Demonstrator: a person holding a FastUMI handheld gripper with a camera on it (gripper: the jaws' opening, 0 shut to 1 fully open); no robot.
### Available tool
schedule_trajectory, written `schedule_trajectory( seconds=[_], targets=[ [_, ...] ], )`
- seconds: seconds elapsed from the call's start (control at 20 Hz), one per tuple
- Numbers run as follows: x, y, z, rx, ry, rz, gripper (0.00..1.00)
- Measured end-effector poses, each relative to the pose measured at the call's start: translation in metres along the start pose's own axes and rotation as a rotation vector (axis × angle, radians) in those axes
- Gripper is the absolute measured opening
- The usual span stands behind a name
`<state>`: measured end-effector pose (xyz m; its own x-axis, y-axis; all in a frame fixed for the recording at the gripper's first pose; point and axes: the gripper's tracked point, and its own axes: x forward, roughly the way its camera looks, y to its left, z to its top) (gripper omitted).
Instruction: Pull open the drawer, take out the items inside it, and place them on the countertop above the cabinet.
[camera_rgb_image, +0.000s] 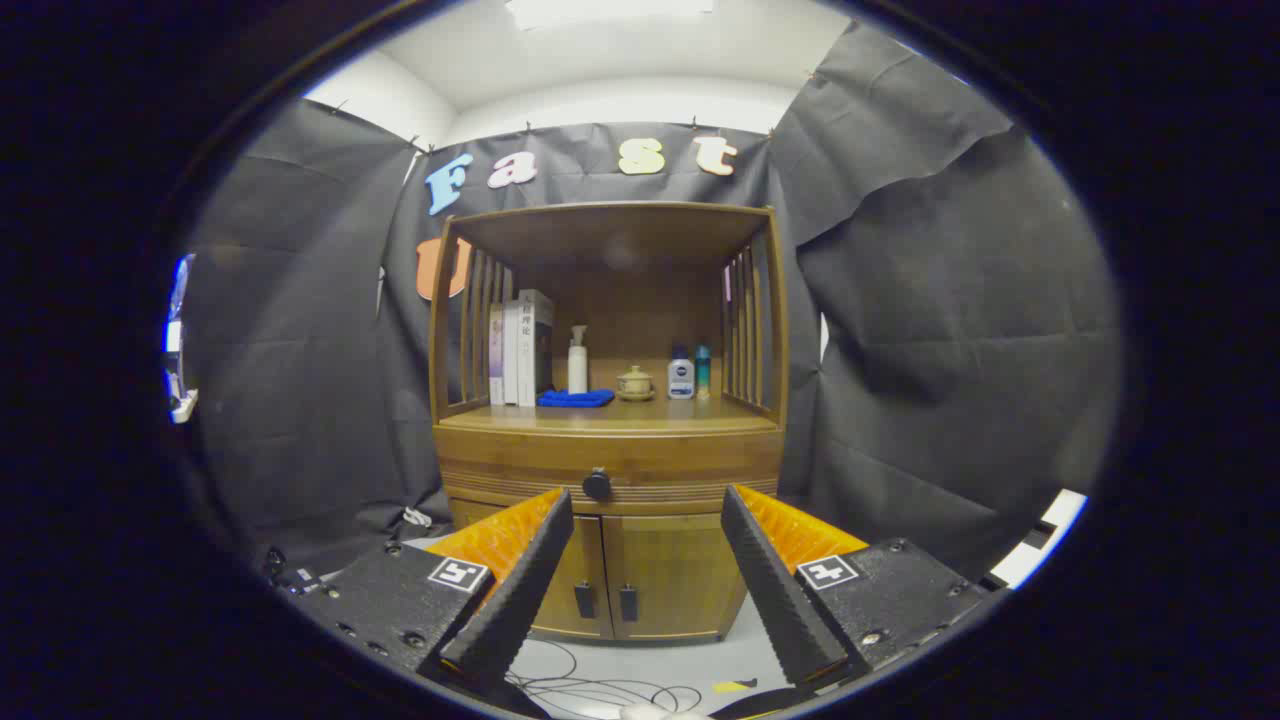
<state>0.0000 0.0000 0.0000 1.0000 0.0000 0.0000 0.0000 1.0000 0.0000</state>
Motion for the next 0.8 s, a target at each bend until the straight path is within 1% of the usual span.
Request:
schedule_trajectory(
  seconds=[0.3, 0.45, 0.6, 0.8],
  targets=[
    [-0.0036, -0.0016, 0.0023, -0.011, -0.020, -0.024, 0.97],
    [-0.0010, -0.0024, -0.0003, 0.003, -0.025, -0.030, 0.97],
    [0.0015, -0.0031, -0.0036, 0.021, -0.021, -0.026, 0.97],
    [0.0031, -0.0033, -0.0045, 0.015, -0.026, -0.028, 0.97]
  ],
)
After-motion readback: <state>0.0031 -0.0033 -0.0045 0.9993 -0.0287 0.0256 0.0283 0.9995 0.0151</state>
